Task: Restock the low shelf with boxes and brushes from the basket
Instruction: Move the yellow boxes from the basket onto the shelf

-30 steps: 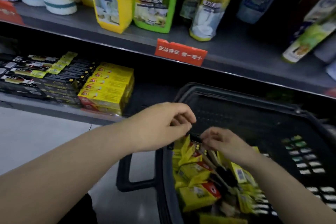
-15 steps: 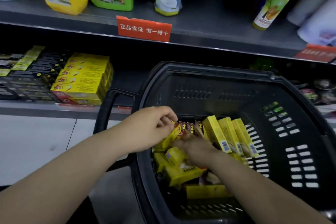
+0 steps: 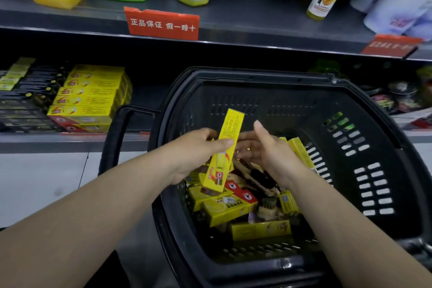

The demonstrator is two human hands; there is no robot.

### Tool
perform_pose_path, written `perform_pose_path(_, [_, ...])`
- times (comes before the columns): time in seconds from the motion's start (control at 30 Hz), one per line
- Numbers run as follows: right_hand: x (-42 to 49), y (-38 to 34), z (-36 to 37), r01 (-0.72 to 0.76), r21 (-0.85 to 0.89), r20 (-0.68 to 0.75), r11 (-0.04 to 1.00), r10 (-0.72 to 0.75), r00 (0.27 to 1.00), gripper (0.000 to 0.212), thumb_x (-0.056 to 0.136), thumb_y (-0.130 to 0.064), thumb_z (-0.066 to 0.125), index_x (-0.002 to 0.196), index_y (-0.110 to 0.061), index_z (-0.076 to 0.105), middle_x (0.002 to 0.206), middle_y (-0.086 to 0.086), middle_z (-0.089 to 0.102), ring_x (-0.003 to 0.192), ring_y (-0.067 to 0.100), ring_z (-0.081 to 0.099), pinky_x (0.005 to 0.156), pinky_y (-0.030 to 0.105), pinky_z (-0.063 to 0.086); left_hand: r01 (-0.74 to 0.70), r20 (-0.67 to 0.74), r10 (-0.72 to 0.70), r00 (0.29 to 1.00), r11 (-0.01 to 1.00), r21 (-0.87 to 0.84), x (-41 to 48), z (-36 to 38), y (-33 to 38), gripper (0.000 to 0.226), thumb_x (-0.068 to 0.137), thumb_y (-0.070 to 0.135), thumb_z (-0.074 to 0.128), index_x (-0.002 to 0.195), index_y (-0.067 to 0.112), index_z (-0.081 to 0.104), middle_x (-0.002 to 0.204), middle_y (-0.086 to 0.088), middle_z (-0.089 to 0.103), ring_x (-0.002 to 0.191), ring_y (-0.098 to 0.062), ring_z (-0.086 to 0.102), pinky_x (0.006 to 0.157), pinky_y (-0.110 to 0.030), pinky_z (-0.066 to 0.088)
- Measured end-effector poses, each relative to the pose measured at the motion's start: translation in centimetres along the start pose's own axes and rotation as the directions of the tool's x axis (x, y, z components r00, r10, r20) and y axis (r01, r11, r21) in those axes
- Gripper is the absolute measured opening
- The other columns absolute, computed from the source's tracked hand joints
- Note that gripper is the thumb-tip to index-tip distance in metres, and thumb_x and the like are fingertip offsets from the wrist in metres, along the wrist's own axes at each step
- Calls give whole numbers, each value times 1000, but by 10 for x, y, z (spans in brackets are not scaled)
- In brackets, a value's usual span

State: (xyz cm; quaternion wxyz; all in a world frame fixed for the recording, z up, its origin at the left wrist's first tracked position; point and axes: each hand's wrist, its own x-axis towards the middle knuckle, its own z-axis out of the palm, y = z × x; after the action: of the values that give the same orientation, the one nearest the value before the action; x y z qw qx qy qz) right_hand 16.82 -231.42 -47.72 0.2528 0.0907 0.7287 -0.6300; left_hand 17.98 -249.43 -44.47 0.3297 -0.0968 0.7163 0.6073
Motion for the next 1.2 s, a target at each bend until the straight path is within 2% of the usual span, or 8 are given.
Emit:
perform_pose_path(0.1, [14, 32, -17, -23, -647, 139, 762, 148, 979, 43, 91, -39, 55, 129, -19, 52, 132, 0, 53, 113, 17, 55, 90, 29, 47, 54, -30, -56, 998, 996, -65, 4, 0, -2, 43, 86, 35, 63, 120, 9, 56, 110, -10, 68, 107, -23, 61, 100, -43, 44])
perform_pose_path(0.2, [24, 70, -9, 118, -862, 346, 494, 402, 848, 86, 78, -36, 74, 147, -27, 24, 158, -6, 11, 137, 16, 31, 109, 30, 34, 63, -49, -68, 996, 993, -103, 5, -4, -2, 46, 83, 36, 65, 119, 7, 58, 111, -10, 68, 110, -22, 59, 103, -41, 40])
perform_pose_path(0.37, [36, 93, 20, 308, -916, 375, 258, 278, 884, 84, 71, -42, 78, 140, -26, 33, 144, 5, 35, 126, 26, 40, 99, 37, 42, 66, -67, -77, 995, 986, -153, 6, -5, -3, 40, 85, 32, 64, 117, 8, 56, 98, -9, 71, 90, -21, 66, 90, -40, 50])
perform_pose_path(0.57, [37, 91, 11, 378, -840, 490, 388, 245, 837, 40, 80, -37, 71, 117, -25, 60, 140, 1, 43, 135, 20, 33, 109, 37, 32, 70, -40, -75, 996, 991, -116, 6, -5, -5, 37, 85, 31, 65, 115, 12, 54, 104, -8, 69, 99, -21, 63, 96, -42, 46])
perform_pose_path(0.67, [34, 87, 14, 402, -863, 487, 306, 294, 822, 52, 77, -37, 74, 123, -27, 53, 141, 3, 37, 132, 25, 34, 105, 42, 37, 63, -40, -68, 997, 991, -120, 6, -6, -5, 33, 85, 27, 65, 113, 13, 54, 103, -6, 69, 95, -17, 63, 90, -35, 48])
perform_pose_path(0.83, [32, 82, 29, 574, -818, 554, -23, 233, 799, 60, 74, -33, 77, 126, -20, 48, 126, 7, 44, 103, 32, 55, 68, 32, 45, 52, -41, -57, 998, 993, -110, 6, -6, -6, 25, 86, 24, 64, 107, 15, 55, 97, -5, 69, 86, -14, 64, 80, -30, 50])
perform_pose_path(1.0, [29, 79, 24, 575, -818, 560, -26, 194, 806, 59, 77, -35, 74, 128, -21, 48, 127, 6, 45, 100, 32, 56, 65, 32, 43, 48, -49, -55, 997, 990, -130, 7, -6, -7, 25, 86, 24, 64, 107, 14, 56, 95, -7, 70, 93, -20, 63, 102, -45, 42])
perform_pose_path(1.2, [27, 79, 44, 551, -822, 511, -143, 243, 825, 83, 68, -48, 77, 134, -14, 39, 124, 11, 44, 101, 34, 55, 70, 37, 49, 51, -48, -59, 997, 988, -143, 8, -6, -7, 22, 86, 25, 65, 104, 15, 57, 90, -6, 71, 85, -19, 66, 98, -45, 46])
